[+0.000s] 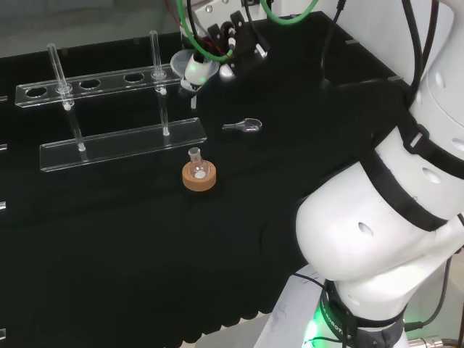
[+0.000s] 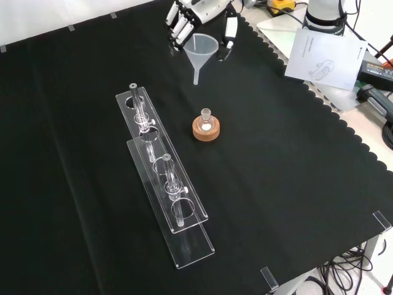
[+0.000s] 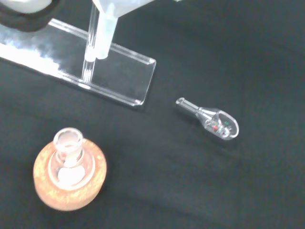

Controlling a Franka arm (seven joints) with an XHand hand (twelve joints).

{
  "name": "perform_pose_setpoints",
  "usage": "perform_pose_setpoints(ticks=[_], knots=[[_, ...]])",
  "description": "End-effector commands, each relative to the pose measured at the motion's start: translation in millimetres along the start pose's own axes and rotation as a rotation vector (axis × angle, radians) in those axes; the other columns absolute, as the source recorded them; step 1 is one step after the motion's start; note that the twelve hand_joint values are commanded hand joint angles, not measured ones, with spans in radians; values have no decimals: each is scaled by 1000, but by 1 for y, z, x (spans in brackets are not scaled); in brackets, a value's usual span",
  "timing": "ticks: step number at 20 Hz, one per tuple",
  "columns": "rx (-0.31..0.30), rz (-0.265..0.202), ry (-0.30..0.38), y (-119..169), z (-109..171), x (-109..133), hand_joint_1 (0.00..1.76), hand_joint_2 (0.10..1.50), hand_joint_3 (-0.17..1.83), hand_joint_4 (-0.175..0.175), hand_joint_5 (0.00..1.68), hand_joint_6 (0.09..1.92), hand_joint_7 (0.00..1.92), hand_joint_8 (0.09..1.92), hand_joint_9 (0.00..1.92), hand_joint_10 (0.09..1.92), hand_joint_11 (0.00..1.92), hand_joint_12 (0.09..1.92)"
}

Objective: Put the funnel back on the funnel stand.

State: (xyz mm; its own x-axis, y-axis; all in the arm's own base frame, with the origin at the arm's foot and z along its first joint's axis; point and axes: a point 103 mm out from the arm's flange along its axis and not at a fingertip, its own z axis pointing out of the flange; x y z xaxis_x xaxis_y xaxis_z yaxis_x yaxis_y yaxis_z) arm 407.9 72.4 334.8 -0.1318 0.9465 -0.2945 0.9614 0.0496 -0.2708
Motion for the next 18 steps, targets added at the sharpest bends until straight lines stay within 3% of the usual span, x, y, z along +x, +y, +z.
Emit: perform_pose_setpoints(ticks=[1, 11, 18], knots=[[-10, 23, -7, 10, -16, -20, 816, 716, 492, -31, 639, 614, 819, 674, 1293, 320, 747, 1137], [-49, 20, -2, 48, -45, -41, 815, 712, 496, -31, 634, 625, 817, 680, 1289, 320, 744, 1139], [-41, -5, 7, 87, -46, -50, 815, 711, 499, -30, 632, 632, 817, 684, 1288, 321, 742, 1142]])
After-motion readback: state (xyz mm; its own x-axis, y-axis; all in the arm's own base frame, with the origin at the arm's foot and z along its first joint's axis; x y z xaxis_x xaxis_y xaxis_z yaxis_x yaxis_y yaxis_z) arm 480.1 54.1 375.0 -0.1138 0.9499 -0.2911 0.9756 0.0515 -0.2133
